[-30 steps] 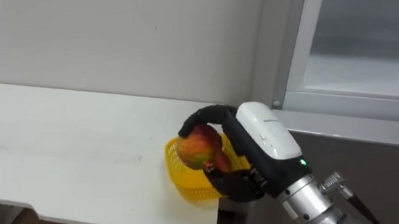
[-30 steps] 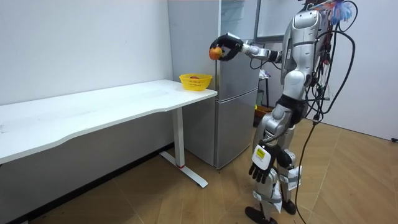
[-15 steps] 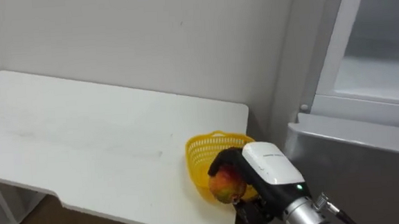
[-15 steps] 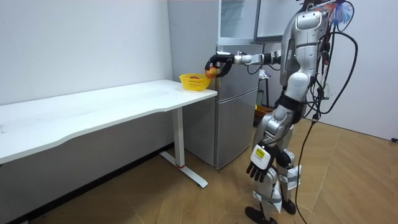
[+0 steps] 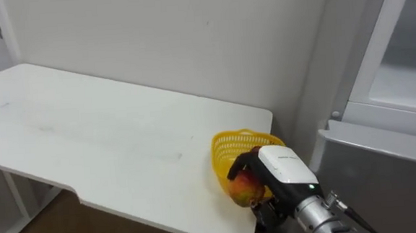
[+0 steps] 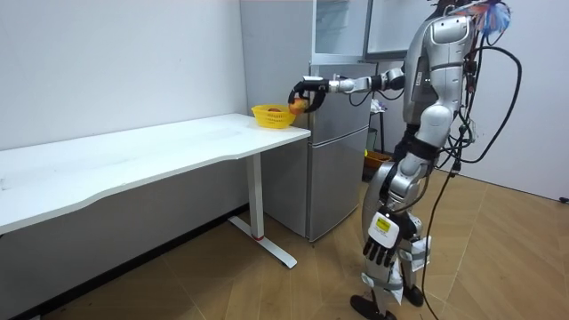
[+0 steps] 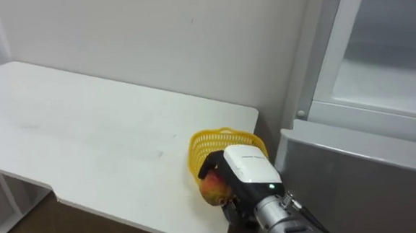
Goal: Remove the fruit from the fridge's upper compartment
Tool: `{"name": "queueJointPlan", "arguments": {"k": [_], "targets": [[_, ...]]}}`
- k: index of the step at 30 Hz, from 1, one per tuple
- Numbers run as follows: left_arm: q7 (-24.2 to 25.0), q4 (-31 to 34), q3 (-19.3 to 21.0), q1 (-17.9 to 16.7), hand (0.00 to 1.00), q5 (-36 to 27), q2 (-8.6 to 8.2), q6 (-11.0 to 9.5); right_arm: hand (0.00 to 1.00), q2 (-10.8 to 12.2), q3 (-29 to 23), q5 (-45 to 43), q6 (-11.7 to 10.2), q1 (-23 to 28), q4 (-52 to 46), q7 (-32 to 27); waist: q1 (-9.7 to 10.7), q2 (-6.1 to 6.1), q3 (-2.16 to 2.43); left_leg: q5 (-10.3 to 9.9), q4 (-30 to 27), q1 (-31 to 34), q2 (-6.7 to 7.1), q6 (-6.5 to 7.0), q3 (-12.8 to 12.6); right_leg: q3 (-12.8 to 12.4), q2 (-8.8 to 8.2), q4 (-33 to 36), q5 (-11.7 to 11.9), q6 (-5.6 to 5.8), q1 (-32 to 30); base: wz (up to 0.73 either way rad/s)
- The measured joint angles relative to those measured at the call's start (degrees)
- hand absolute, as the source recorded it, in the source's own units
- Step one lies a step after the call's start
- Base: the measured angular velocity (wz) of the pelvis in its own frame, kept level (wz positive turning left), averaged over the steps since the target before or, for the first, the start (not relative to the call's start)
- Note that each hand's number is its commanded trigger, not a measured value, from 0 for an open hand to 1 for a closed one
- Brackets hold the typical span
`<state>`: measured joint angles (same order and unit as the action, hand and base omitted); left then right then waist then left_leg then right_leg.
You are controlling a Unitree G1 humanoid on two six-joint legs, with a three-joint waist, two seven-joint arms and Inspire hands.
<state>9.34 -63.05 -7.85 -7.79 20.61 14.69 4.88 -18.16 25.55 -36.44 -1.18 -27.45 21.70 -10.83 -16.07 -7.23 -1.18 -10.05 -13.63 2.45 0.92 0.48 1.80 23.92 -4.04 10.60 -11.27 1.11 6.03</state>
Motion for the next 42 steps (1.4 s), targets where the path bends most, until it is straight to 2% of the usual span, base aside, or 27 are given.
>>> {"name": "queueJointPlan", "arguments": {"k": [6,11,14,23,34,36,37,39,42], "targets": [[-0.32,0.02,0.45,-0.86,0.0,0.02,-0.01,0.15,1.0,0.02,-0.42,-0.26,0.0,-0.3,-0.23,-2.32,-0.07,0.09,0.02,0.0,0.02,0.09,0.08,0.0,0.0,0.04,-0.01,-0.01,0.0,0.0,0.01,0.02],[-1.24,0.51,0.92,-1.4,0.0,0.01,-0.24,0.13,1.0,0.0,-2.23,3.06,-1.26,-2.47,-0.26,-3.74,0.05,0.19,0.1,0.01,0.02,0.07,0.19,0.01,0.14,-0.15,-0.07,0.01,0.0,0.0,0.05,0.01],[-1.37,0.8,0.94,-1.7,0.0,0.29,-0.23,0.14,1.0,-0.02,-2.66,5.34,-1.24,-3.98,-0.79,-5.47,0.05,0.09,0.18,0.01,0.05,0.0,0.22,0.02,0.15,-0.25,-0.08,0.01,0.0,0.0,0.12,0.0],[-1.31,1.18,0.95,-2.07,0.0,0.4,-0.27,1.16,1.0,-0.18,-3.16,9.23,-1.01,-4.18,-2.7,-6.54,0.14,0.07,0.23,0.01,0.0,0.02,0.28,0.02,0.6,-0.19,-0.05,-0.04,0.0,0.0,0.32,0.01],[-1.34,1.23,0.92,-3.06,0.0,0.33,-0.7,1.76,1.0,-0.21,-4.83,9.14,-1.2,-4.19,-2.33,-6.55,1.81,0.26,0.36,0.0,-1.26,0.0,0.87,0.03,2.75,0.04,-0.04,-0.05,-0.02,0.04,1.84,0.11],[-1.26,1.23,0.93,-3.05,0.0,0.35,-0.63,1.9,1.0,-0.43,-4.92,9.9,-1.38,-4.3,-1.62,-6.85,1.66,0.02,0.52,0.01,-1.11,0.5,0.88,0.03,3.1,0.33,-0.01,0.03,-0.1,0.15,1.59,0.08],[-1.08,1.29,0.93,-2.92,0.0,0.35,-0.49,2.12,1.0,-0.54,-4.91,10.2,-1.38,-4.85,-0.2,-7.01,1.54,-0.4,0.81,0.02,-1.42,1.32,0.86,0.0,3.17,0.68,-0.03,0.14,-0.22,0.32,0.87,0.09],[-0.78,1.48,0.96,-2.39,0.0,0.36,-0.51,2.3,1.0,-0.61,-4.91,10.28,-1.32,-6.0,2.6,-7.44,1.55,-0.81,1.06,0.05,-2.22,2.7,0.83,-0.04,3.4,1.05,0.05,0.11,-0.22,0.32,0.15,0.09],[0.08,2.48,1.03,-1.93,0.0,0.33,-0.39,2.45,1.0,-0.62,-4.87,10.43,-1.16,-7.93,8.69,-8.28,0.17,-1.5,1.05,0.08,-3.0,3.66,0.87,-0.02,3.36,0.98,0.06,0.14,-0.2,0.3,-0.42,0.03]]}}
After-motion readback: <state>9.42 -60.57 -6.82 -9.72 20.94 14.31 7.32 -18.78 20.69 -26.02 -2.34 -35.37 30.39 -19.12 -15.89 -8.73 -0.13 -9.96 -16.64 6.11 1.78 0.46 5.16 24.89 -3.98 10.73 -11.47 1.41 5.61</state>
